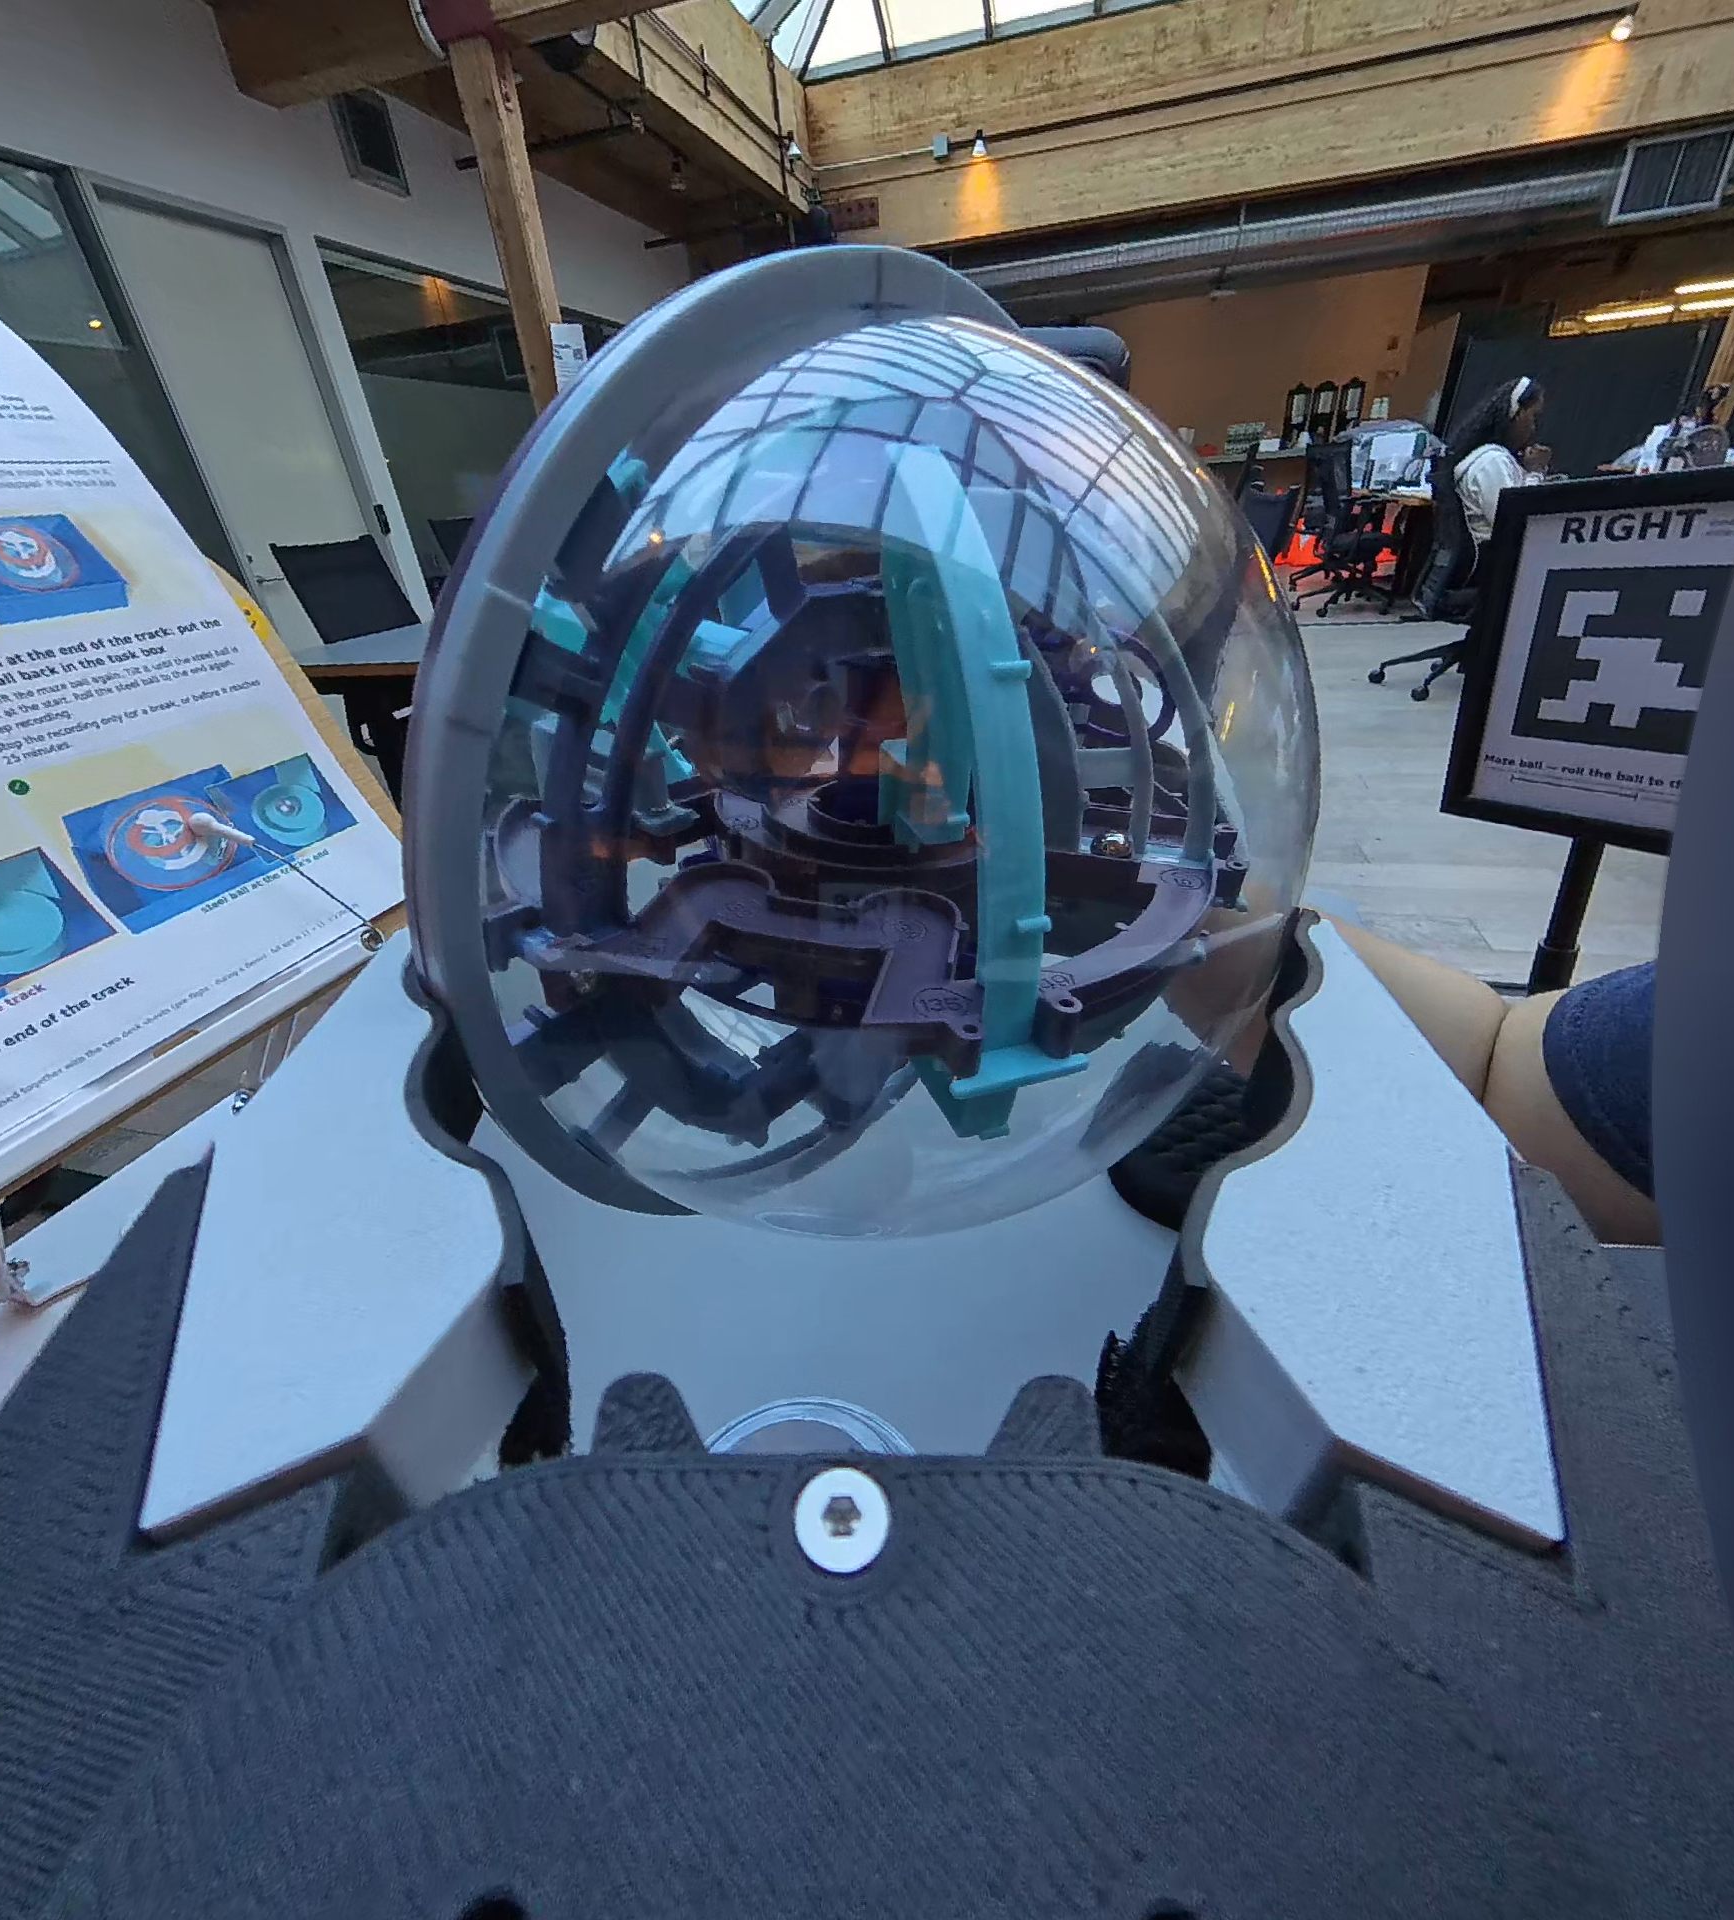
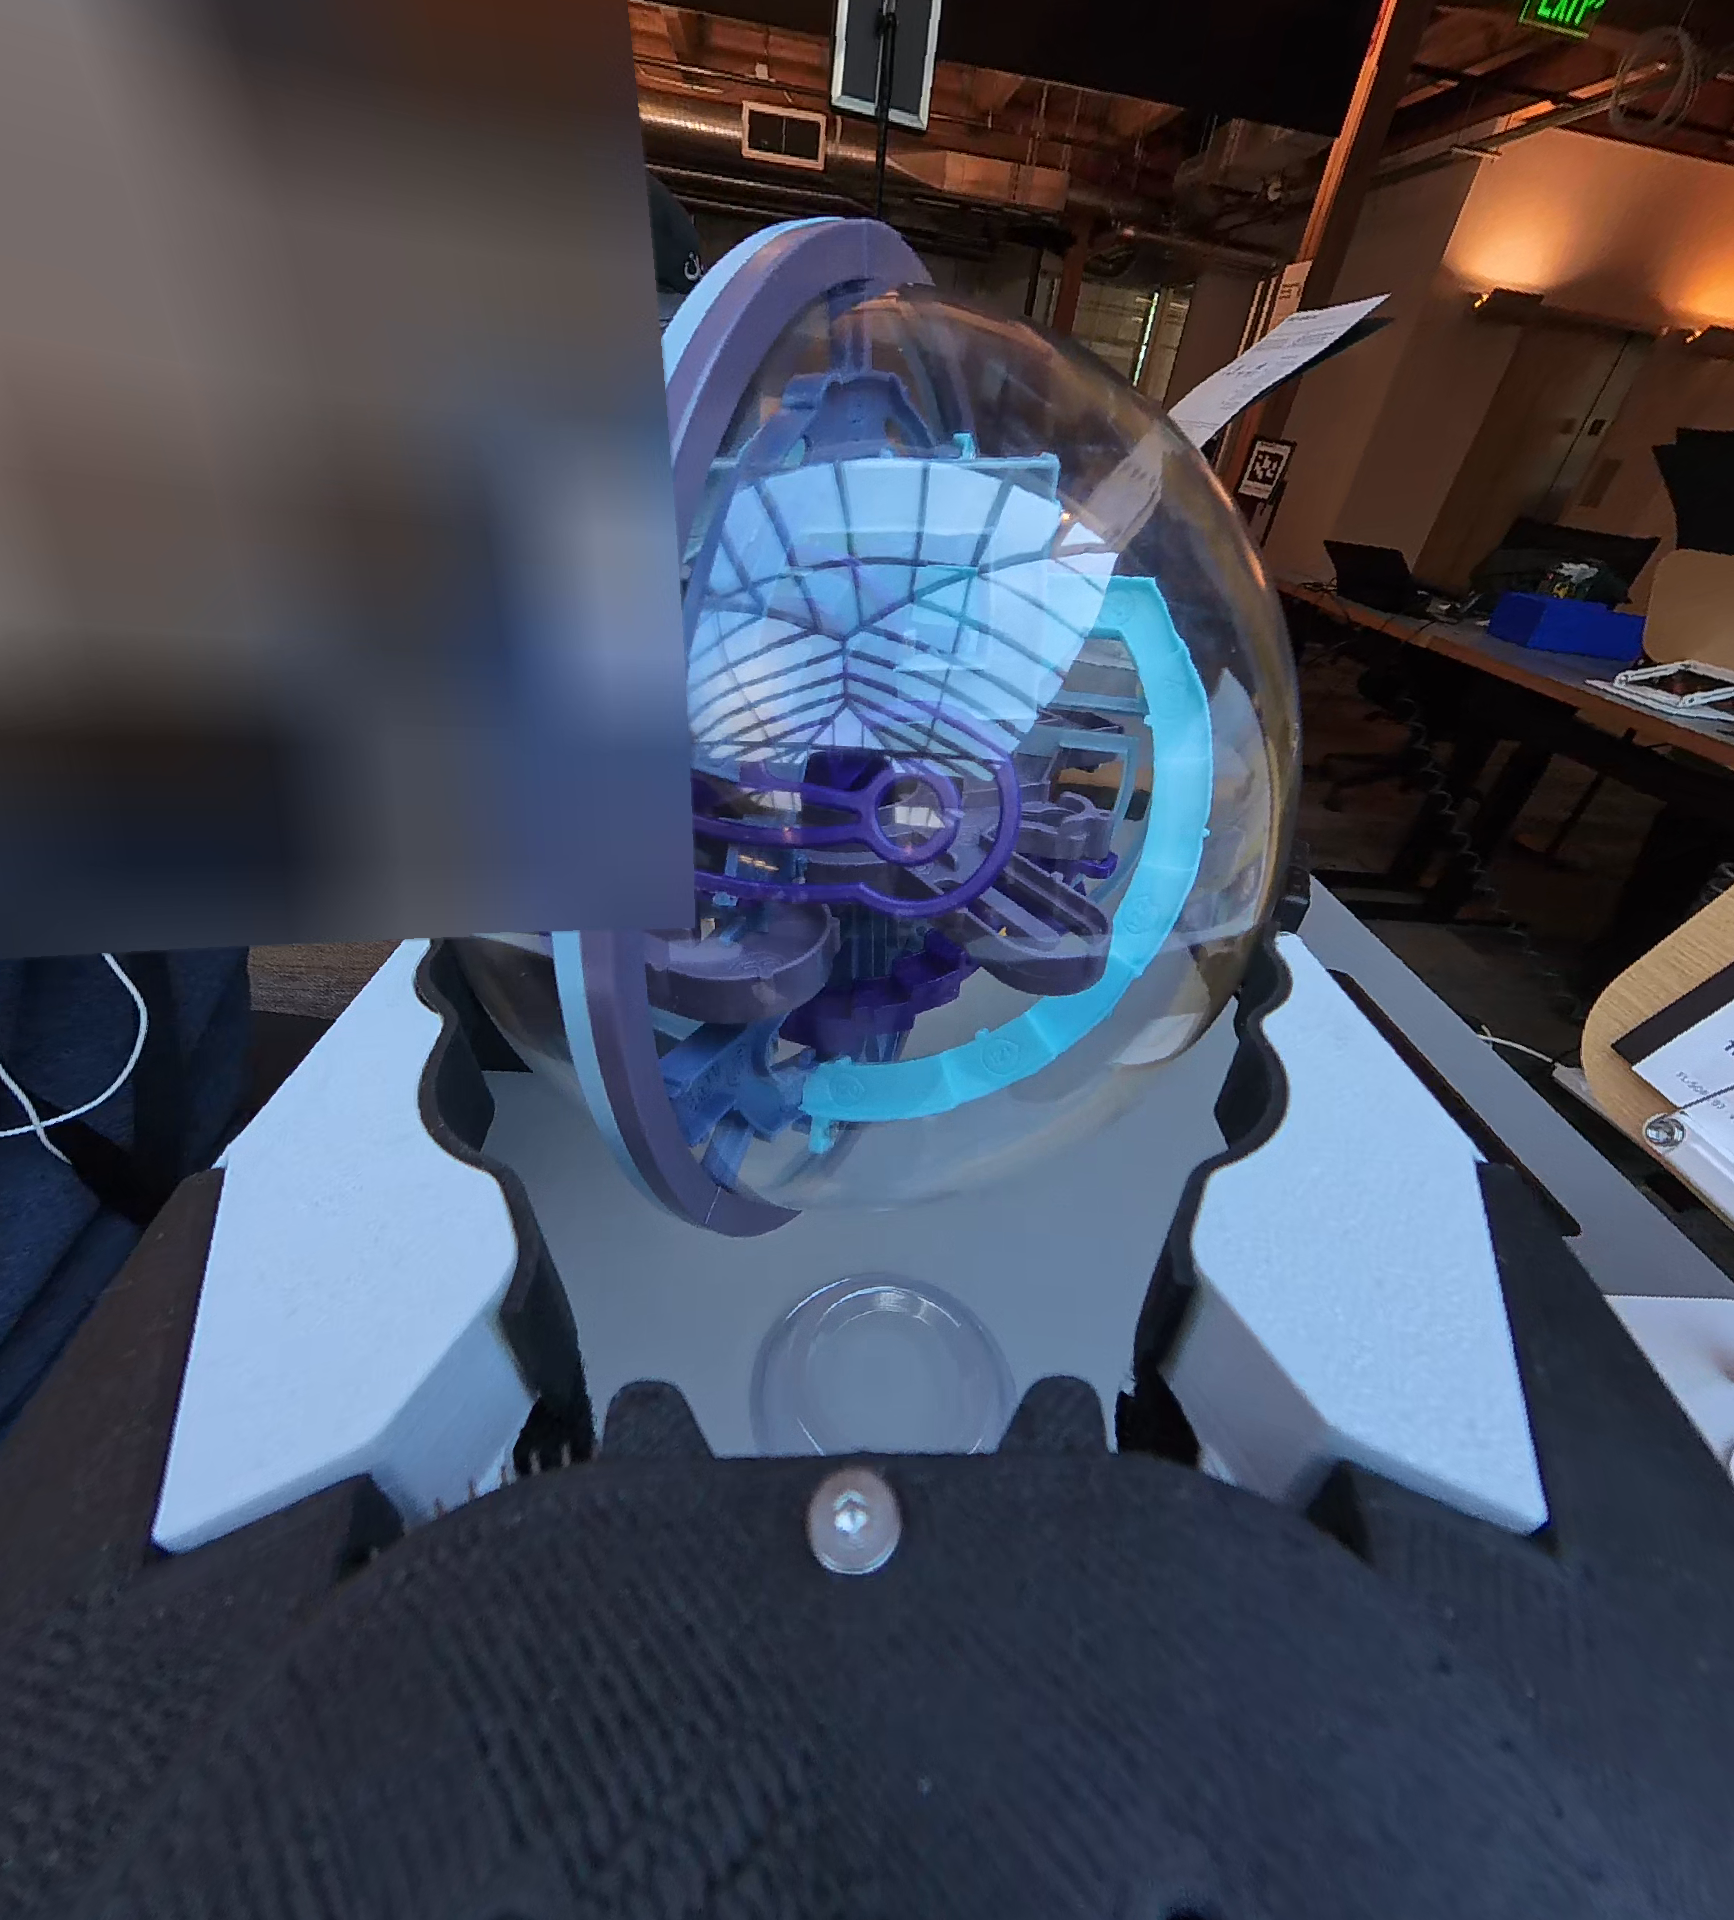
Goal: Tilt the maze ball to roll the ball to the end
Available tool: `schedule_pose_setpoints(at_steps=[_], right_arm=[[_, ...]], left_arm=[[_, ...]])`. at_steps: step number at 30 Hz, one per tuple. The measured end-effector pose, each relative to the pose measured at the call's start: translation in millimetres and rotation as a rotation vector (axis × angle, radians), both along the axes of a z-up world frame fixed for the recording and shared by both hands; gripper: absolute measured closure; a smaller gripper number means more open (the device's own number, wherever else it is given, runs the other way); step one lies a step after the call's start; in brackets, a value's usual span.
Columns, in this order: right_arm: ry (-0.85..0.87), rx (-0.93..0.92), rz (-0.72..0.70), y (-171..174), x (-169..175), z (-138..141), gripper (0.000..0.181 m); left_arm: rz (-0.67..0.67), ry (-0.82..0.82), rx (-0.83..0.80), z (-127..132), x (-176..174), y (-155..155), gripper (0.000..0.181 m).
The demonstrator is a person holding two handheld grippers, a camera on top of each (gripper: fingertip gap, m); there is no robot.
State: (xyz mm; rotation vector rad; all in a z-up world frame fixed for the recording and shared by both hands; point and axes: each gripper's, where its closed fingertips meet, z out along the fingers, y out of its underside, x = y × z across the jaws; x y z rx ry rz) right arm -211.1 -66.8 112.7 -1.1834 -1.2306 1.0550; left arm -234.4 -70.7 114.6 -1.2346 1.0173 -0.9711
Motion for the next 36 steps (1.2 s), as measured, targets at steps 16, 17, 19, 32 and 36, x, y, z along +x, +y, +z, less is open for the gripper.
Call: schedule_pose_setpoints(at_steps=[16, 17, 19, 32, 36], right_arm=[[-0.010, -0.030, -0.022, 5, -1, -11, 0.037], [-0.010, -0.032, -0.024, 5, 0, -12, 0.037], [-0.016, -0.040, -0.028, 3, 1, -17, 0.037], [-0.099, 0.005, -0.089, -4, 14, -25, 0.037], [-0.093, -0.005, -0.083, -2, 13, -28, 0.037]], left_arm=[[-0.022, -0.011, -0.007, -7, -1, 6, 0.031], [-0.023, -0.011, -0.010, -9, -1, 5, 0.031], [-0.027, -0.010, -0.017, -13, 1, 4, 0.031], [-0.089, -0.064, -0.022, -31, 13, -2, 0.030], [-0.081, -0.056, -0.024, -32, 12, 0, 0.030]])
